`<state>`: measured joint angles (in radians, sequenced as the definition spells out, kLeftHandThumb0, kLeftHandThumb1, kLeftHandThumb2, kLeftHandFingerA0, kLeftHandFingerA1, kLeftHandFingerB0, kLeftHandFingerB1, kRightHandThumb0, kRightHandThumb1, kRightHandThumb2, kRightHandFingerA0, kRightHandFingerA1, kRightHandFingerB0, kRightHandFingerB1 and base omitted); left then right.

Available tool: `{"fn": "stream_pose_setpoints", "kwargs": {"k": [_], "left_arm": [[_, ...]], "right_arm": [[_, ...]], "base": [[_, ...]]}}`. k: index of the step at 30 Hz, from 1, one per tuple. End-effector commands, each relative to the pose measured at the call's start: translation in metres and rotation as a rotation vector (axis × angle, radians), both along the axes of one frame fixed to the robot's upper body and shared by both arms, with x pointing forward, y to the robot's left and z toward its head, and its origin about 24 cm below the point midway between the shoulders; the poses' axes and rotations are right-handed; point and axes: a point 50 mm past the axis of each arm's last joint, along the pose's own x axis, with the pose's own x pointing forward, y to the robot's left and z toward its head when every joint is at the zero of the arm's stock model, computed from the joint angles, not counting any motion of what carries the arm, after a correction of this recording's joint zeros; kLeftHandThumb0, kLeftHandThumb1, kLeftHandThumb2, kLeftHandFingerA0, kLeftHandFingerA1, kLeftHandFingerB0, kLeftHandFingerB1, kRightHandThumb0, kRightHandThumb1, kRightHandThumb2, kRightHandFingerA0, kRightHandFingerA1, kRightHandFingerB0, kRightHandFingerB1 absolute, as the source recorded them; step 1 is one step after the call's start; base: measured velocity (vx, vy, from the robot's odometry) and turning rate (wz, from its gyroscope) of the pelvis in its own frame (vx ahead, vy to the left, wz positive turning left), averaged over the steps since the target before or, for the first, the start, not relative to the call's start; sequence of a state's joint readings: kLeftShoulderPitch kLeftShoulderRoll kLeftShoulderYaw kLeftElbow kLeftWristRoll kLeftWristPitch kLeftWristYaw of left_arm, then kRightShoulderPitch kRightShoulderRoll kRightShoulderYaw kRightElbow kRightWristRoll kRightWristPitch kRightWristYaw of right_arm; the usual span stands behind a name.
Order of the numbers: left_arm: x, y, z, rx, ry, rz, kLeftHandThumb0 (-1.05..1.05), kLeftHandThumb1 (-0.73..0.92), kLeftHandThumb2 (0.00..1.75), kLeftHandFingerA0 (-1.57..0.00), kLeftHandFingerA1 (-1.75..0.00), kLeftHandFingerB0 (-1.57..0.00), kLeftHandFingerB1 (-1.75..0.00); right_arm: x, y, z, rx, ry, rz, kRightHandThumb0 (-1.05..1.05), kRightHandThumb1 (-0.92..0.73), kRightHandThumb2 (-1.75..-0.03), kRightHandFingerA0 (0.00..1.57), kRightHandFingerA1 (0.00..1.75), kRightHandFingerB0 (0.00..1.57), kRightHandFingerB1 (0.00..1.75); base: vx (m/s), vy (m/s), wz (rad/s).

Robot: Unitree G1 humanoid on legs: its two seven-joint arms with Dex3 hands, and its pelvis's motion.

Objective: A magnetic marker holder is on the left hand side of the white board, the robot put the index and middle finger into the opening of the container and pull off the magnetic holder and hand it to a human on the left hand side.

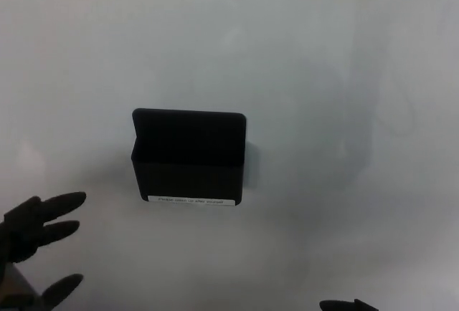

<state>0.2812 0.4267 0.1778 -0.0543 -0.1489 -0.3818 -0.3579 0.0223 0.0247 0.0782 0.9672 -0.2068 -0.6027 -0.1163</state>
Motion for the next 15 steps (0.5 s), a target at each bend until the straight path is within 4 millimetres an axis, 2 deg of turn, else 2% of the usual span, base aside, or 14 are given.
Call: {"fn": "stream_pose_setpoints", "kwargs": {"k": [1,3,11,12,15], "left_arm": [[-0.003,-0.024,0.095,0.082,-0.183,-0.33,-0.65,0.55,0.57,-0.42,-0.36,-0.31,-0.31],[-0.004,-0.028,0.106,0.083,-0.188,-0.365,-0.65,0.53,0.55,-0.43,-0.35,-0.3,-0.3],[-0.003,-0.038,0.125,0.127,-0.185,-0.425,-0.67,0.56,0.58,-0.42,-0.34,-0.31,-0.32],[0.0,-0.041,0.128,0.155,-0.186,-0.443,-0.71,0.46,0.81,-0.39,-0.47,-0.25,-0.42],[0.007,-0.048,0.135,0.214,-0.177,-0.484,-0.73,0.46,0.8,-0.37,-0.46,-0.24,-0.41]], "right_arm": [[0.009,-0.008,0.019,0.041,-0.192,-0.019,-0.51,-0.67,-0.64,0.77,0.51,0.56,0.44],[0.009,-0.009,0.019,0.049,-0.184,-0.027,-0.51,-0.66,-0.64,0.77,0.51,0.57,0.44],[0.008,-0.011,0.016,0.035,-0.172,-0.03,-0.5,-0.71,-0.61,0.77,0.48,0.6,0.43],[0.008,-0.011,0.016,0.034,-0.17,-0.032,-0.49,-0.71,-0.61,0.77,0.48,0.6,0.43],[0.007,-0.012,0.015,0.039,-0.165,-0.039,-0.5,-0.71,-0.61,0.76,0.48,0.59,0.43]], "base": [[0.0,0.0,0.0],[0.0,0.0,0.0],[0.0,0.0,0.0],[0.0,0.0,0.0],[0.0,0.0,0.0]]}}
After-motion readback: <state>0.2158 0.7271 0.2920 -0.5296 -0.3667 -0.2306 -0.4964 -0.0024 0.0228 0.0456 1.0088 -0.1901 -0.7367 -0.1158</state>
